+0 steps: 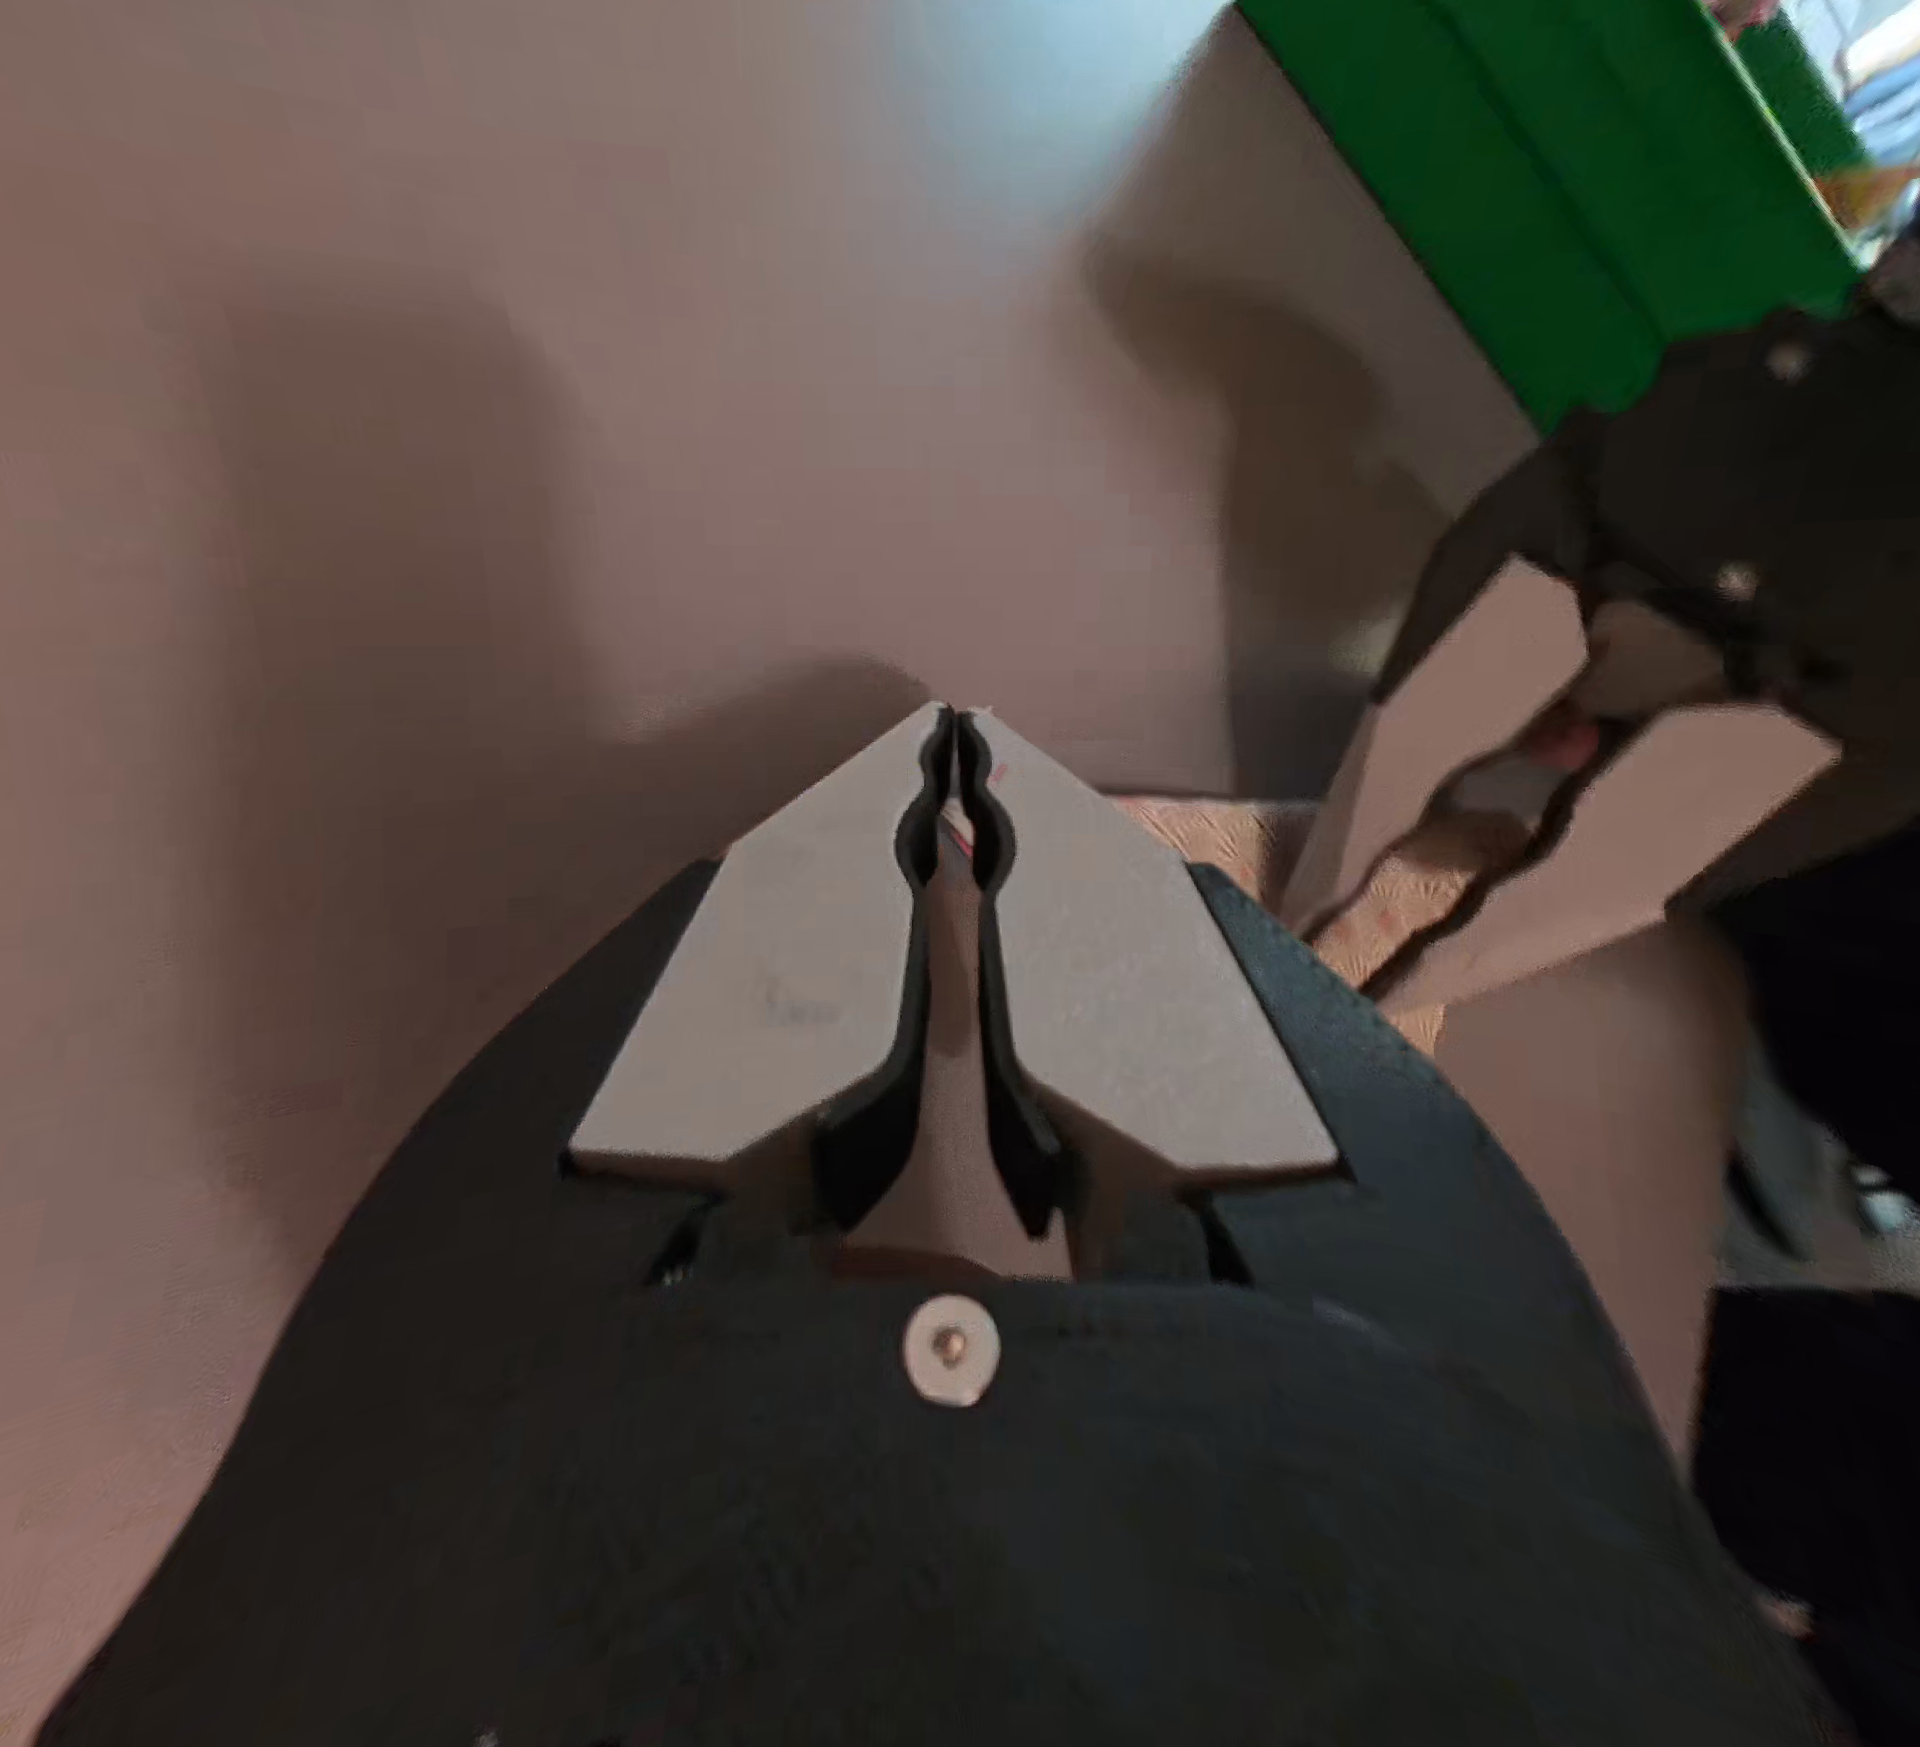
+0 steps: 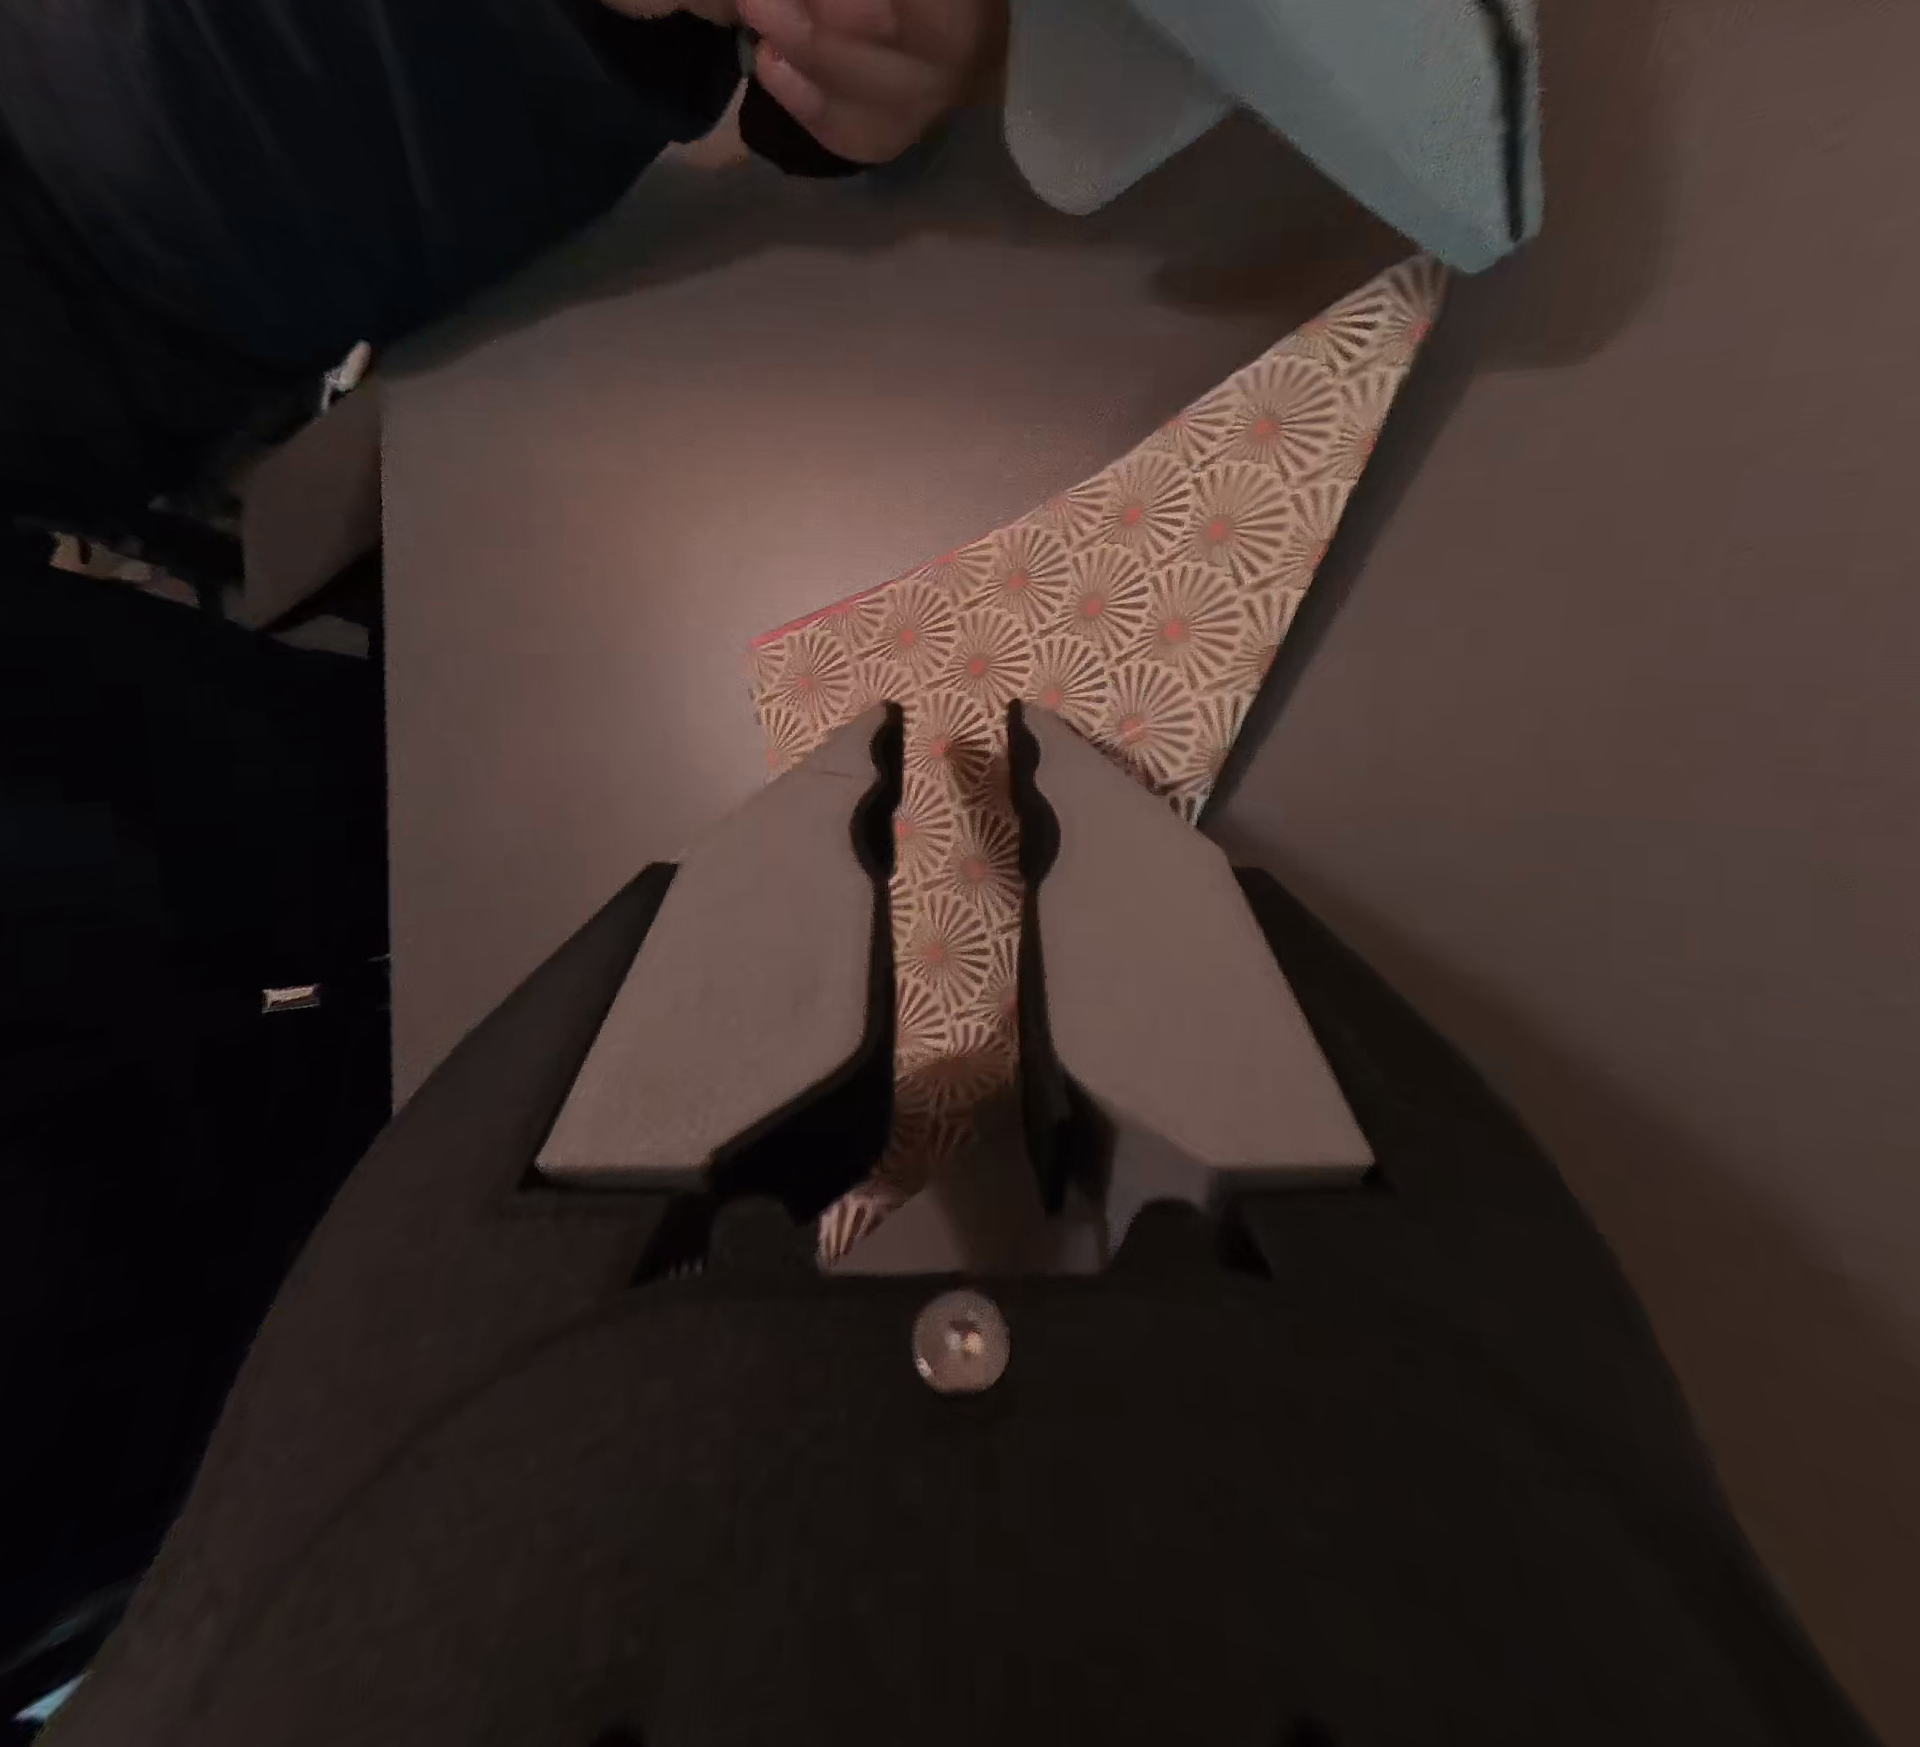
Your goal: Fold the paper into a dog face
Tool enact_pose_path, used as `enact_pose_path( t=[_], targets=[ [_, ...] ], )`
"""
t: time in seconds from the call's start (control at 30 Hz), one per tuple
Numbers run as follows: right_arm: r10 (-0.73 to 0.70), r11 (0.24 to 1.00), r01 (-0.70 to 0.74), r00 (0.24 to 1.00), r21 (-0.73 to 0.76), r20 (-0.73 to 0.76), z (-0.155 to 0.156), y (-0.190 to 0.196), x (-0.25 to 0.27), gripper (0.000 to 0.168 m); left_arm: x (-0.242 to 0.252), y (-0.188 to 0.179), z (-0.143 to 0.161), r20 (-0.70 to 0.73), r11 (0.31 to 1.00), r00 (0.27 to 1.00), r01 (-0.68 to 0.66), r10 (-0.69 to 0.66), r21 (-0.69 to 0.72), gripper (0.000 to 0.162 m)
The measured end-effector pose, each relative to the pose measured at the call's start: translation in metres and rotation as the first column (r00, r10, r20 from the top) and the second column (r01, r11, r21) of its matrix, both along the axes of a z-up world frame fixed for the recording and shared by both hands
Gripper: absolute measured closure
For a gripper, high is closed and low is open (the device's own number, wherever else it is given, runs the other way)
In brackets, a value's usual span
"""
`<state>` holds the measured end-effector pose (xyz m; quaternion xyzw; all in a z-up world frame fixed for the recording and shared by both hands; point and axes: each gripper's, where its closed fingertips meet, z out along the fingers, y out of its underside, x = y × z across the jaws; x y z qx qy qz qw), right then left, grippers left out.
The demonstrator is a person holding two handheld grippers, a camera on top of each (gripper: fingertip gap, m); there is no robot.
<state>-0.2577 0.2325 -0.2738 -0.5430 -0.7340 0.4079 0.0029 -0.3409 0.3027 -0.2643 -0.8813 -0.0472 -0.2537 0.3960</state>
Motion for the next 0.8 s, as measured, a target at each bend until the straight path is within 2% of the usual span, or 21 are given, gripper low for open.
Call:
enact_pose_path(
  t=[0.03, 0.07, 0.1, 0.2, 0.3, 0.37, 0.43, 0.57, 0.8],
  targets=[
    [0.014, 1.0, -0.014, 1.0, -0.013, 0.006, -0.001, -0.002, 0.002, 0.157, 0.001, 0.002, -0.005, 0.04, 0.999, 0.999, -0.019, 0.02, -0.037, 0.14],
    [0.022, 0.999, -0.022, 1.0, -0.024, 0.012, -0.001, -0.003, 0.003, 0.16, 0.006, 0.004, -0.001, 0.098, 1.0, 0.995, -0.01, 0.013, -0.03, 0.14],
    [0.025, 0.999, -0.024, 1.0, -0.029, 0.016, -0.001, -0.003, 0.004, 0.162, 0.005, 0.006, 0.0, 0.108, 0.999, 0.994, -0.031, 0.034, -0.025, 0.13],
    [0.012, 1.0, -0.012, 1.0, -0.017, 0.019, -0.003, 0.002, 0.005, 0.166, 0.002, 0.005, -0.001, 0.049, 0.998, 0.997, -0.057, 0.058, -0.03, 0.127],
    [-0.023, 1.0, 0.023, 1.0, 0.001, 0.016, -0.003, 0.011, 0.005, 0.168, 0.003, -0.004, 0.006, 0.049, 0.999, 0.998, -0.043, 0.044, -0.026, 0.102],
    [-0.024, 1.0, 0.025, 1.0, -0.015, 0.017, -0.002, 0.012, 0.006, 0.164, -0.003, -0.007, 0.008, 0.026, 0.998, 0.998, -0.065, 0.065, -0.016, 0.104],
    [-0.018, 0.999, 0.019, 1.0, -0.027, 0.016, -0.001, 0.011, 0.006, 0.162, 0.0, -0.007, 0.006, 0.066, 0.998, 0.996, -0.055, 0.056, -0.024, 0.102],
    [-0.008, 1.0, 0.008, 1.0, -0.024, 0.017, -0.002, 0.009, 0.007, 0.163, 0.016, -0.002, 0.004, 0.151, 0.999, 0.989, -0.001, 0.007, -0.037, 0.116],
    [-0.013, 1.0, 0.013, 1.0, -0.002, 0.019, -0.002, 0.013, 0.008, 0.167, 0.021, -0.005, 0.003, 0.141, 0.999, 0.99, 0.017, -0.01, -0.045, 0.119]
  ],
)
